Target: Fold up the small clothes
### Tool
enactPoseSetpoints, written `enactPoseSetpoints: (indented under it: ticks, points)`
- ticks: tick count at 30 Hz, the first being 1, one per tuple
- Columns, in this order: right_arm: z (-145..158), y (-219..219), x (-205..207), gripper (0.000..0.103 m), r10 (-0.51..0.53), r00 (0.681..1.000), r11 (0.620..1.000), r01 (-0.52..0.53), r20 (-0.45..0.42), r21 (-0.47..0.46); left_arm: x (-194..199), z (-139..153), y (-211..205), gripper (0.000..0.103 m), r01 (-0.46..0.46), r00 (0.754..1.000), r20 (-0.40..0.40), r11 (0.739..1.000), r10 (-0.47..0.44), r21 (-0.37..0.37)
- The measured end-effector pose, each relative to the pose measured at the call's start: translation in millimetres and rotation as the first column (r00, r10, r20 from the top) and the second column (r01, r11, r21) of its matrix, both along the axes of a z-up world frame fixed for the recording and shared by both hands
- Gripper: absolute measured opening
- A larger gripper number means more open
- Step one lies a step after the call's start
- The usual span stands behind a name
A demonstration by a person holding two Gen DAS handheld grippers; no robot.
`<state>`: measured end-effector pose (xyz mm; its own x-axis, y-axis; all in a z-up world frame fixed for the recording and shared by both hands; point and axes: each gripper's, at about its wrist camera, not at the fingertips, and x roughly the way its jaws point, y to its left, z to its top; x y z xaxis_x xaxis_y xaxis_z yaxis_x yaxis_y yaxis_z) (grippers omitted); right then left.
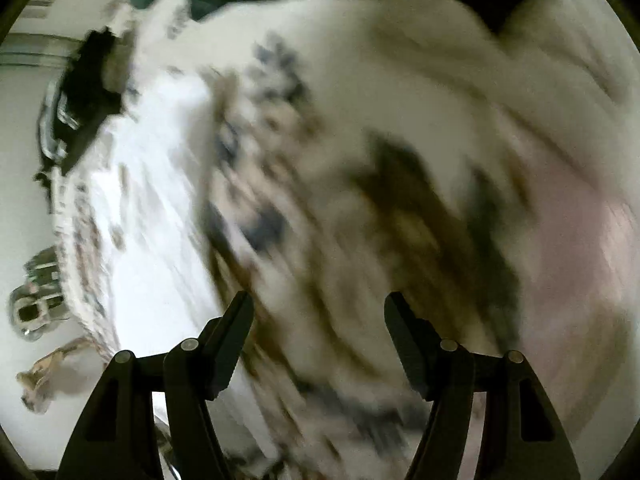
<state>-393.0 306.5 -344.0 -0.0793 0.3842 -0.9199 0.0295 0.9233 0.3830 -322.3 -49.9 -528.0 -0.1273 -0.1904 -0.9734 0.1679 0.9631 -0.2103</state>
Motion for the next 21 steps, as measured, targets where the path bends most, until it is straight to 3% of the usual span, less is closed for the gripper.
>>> enactPoseSetpoints:
  ticks: [3, 6, 7, 8, 10, 12, 13, 15, 19, 21]
  points:
    - [-10.5, 26.7, 52.0, 0.070, -0.037, 0.999, 0.996, 0.034, 0.027, 0.086, -11.9, 5.4, 13.9, 0.002, -0.031, 0.999, 0.032, 0.999, 0.031, -0.013]
    - [-27.3, 50.6, 86.3, 0.070, -0.076, 0.997, 0.981, 0.077, -0.012, 0.176, -41.6, 17.1, 50.1, 0.001, -0.066, 0.996, 0.059, 0.997, 0.067, -0.027]
    - [-32.3, 58.2, 92.2, 0.070, -0.077, 0.997, 0.979, 0.080, -0.024, 0.187, -24.6, 18.8, 30.4, 0.001, -0.076, 0.995, 0.064, 0.997, 0.078, -0.029]
    - [-37.6, 66.0, 95.7, 0.070, -0.075, 0.997, 0.978, 0.080, -0.035, 0.192, -35.3, 22.9, 40.3, 0.001, -0.089, 0.993, 0.072, 0.995, 0.092, -0.037]
    - [-47.3, 80.3, 101.3, 0.058, -0.081, 0.995, 0.976, 0.090, -0.055, 0.196, -47.3, 32.8, 54.8, 0.001, -0.121, 0.989, 0.078, 0.991, 0.125, -0.057]
    - [-53.7, 91.8, 105.9, 0.021, -0.076, 0.995, 0.979, 0.087, -0.070, 0.184, -69.8, 41.8, 77.4, 0.001, -0.147, 0.984, 0.087, 0.986, 0.154, -0.081]
    - [-54.1, 97.2, 106.0, 0.015, -0.064, 0.996, 0.985, 0.073, -0.061, 0.159, -76.6, 47.5, 89.6, 0.001, -0.164, 0.981, 0.094, 0.982, 0.172, -0.095]
    - [-50.5, 107.9, 106.3, 0.007, -0.044, 0.998, 0.992, 0.048, -0.037, 0.119, -88.2, 62.0, 122.3, 0.001, -0.185, 0.974, 0.110, 0.975, 0.199, -0.124]
    - [-26.7, 123.7, 104.8, 0.005, -0.002, 1.000, 0.998, 0.001, 0.007, 0.064, -141.1, 91.3, 181.8, 0.001, -0.227, 0.958, 0.139, 0.957, 0.253, -0.178]
    - [-11.7, 130.8, 105.6, 0.004, 0.019, 1.000, 0.999, -0.020, 0.021, 0.040, -139.5, 108.2, 209.3, 0.001, -0.244, 0.950, 0.150, 0.950, 0.275, -0.197]
